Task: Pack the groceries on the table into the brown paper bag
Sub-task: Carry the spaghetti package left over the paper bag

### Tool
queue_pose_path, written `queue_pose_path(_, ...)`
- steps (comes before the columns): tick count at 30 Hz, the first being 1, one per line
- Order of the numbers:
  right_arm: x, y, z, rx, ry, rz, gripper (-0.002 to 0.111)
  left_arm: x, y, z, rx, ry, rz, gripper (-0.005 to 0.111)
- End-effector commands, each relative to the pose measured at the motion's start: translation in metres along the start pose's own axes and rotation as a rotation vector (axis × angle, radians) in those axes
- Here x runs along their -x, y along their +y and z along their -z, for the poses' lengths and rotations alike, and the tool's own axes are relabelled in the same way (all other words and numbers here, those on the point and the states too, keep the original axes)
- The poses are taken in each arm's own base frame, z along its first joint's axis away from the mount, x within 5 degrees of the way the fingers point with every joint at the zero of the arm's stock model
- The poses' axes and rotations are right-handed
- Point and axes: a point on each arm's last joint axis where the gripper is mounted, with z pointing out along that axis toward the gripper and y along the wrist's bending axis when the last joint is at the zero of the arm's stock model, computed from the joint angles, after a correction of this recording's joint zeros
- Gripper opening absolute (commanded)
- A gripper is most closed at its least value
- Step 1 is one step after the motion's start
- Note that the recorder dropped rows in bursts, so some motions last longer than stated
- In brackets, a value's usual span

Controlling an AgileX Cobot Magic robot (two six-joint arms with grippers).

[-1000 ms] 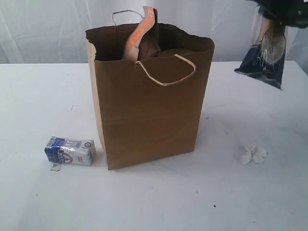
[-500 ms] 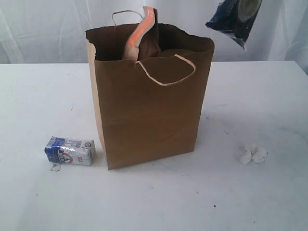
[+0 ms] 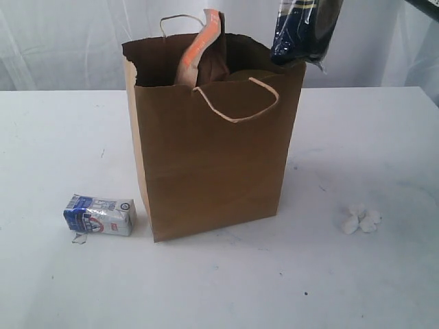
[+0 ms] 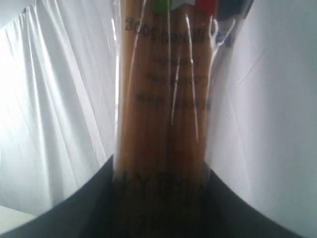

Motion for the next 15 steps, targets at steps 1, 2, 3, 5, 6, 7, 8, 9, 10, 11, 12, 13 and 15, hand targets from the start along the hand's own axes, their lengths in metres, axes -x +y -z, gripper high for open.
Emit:
queue_pose_path(1,0.016,0.015,0.005,0.136,-0.125,-0.013,0.000,-0.001,-0.001,0.000,0.003,-0.003,0.010,0.000)
queue_pose_path(2,0.015,0.018,0.006,0.161,-0.131,-0.006,0.000,-0.001,-0.001,0.000,0.003,-0.003,0.010,0.000)
queue_pose_path(3,0.016,0.019,0.006,0.177,-0.133,0.002,0.000,-0.001,-0.001,0.000,0.003,-0.003,0.010,0.000)
queue_pose_path(5,0.013,0.021,0.006,0.195,-0.110,0.026,0.000,-0.001,-0.001,0.000,0.003,-0.003,0.010,0.000)
queue_pose_path(6,0.011,0.022,0.006,0.208,-0.092,0.047,0.000,-0.001,-0.001,0.000,0.003,-0.003,0.010,0.000)
queue_pose_path(7,0.010,0.023,0.006,0.218,-0.076,0.076,0.000,-0.001,-0.001,0.000,0.003,-0.003,0.010,0.000)
queue_pose_path(8,0.008,0.024,0.007,0.229,-0.061,0.093,0.000,-0.001,-0.001,0.000,0.003,-0.003,0.010,0.000)
queue_pose_path(9,0.007,0.025,0.007,0.236,-0.051,0.107,0.000,-0.001,-0.001,0.000,0.003,-0.003,0.010,0.000)
queue_pose_path(10,0.006,0.025,0.007,0.241,-0.045,0.115,0.000,-0.001,-0.001,0.000,0.003,-0.003,0.010,0.000)
queue_pose_path(11,0.006,0.025,0.007,0.245,-0.040,0.127,0.000,-0.001,-0.001,0.000,0.003,-0.003,0.010,0.000)
queue_pose_path(12,0.005,0.026,0.007,0.253,-0.037,0.142,0.000,-0.001,-0.001,0.000,0.003,-0.003,0.010,0.000)
queue_pose_path(13,0.005,0.026,0.007,0.259,-0.039,0.159,0.000,-0.001,-0.001,0.000,0.003,-0.003,0.010,0.000)
queue_pose_path(15,0.006,0.027,0.007,0.263,-0.044,0.159,0.000,-0.001,-0.001,0.000,0.003,-0.003,0.010,0.000)
